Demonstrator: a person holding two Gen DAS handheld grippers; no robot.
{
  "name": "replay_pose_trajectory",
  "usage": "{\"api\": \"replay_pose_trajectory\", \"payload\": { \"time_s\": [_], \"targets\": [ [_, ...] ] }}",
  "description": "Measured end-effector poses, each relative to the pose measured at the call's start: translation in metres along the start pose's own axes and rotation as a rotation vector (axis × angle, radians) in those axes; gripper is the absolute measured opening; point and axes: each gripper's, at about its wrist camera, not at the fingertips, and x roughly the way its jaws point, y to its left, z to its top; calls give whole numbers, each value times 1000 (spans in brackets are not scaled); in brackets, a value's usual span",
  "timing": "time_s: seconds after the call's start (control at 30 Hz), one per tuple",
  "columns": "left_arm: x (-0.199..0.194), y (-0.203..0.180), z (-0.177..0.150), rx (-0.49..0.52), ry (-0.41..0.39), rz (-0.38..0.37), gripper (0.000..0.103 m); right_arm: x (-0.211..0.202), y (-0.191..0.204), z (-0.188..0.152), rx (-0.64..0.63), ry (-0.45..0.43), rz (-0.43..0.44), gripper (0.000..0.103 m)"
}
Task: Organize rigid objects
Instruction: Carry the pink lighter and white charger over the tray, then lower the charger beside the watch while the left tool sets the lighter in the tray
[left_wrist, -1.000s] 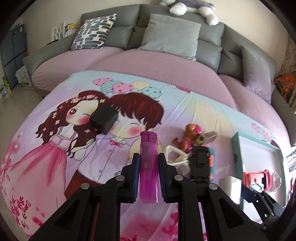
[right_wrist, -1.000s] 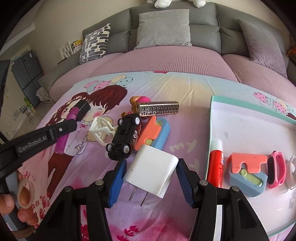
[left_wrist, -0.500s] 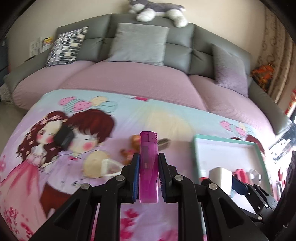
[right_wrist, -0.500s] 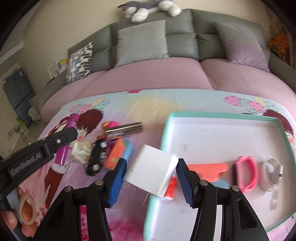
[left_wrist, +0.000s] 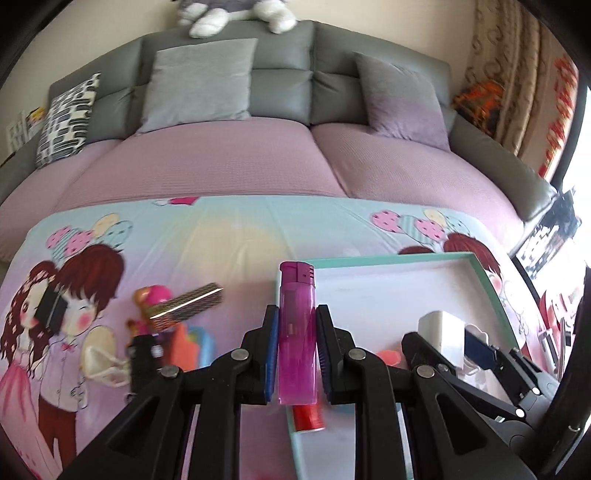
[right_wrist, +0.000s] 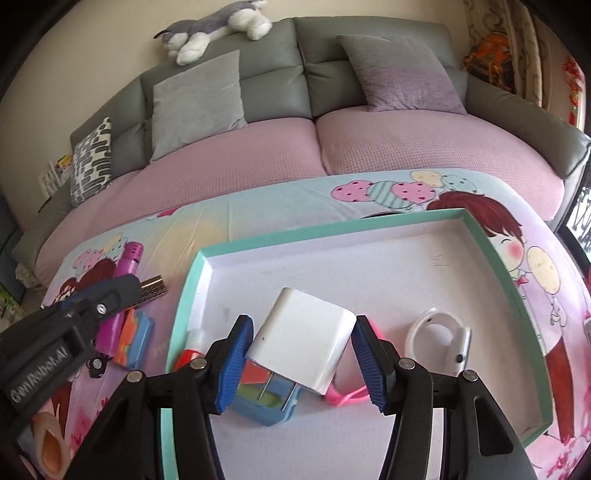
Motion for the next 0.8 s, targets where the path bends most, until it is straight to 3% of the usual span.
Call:
{"api": "replay_pose_trajectory", "payload": {
  "time_s": [0.37,0.8],
  "targets": [
    [26,-27,3,7,26,17,20,-4,-47,5,91,-12,-55,58],
    [43,-35,-14,30,69,50,20,0,-57,1,109,12,-62,59]
  ]
}}
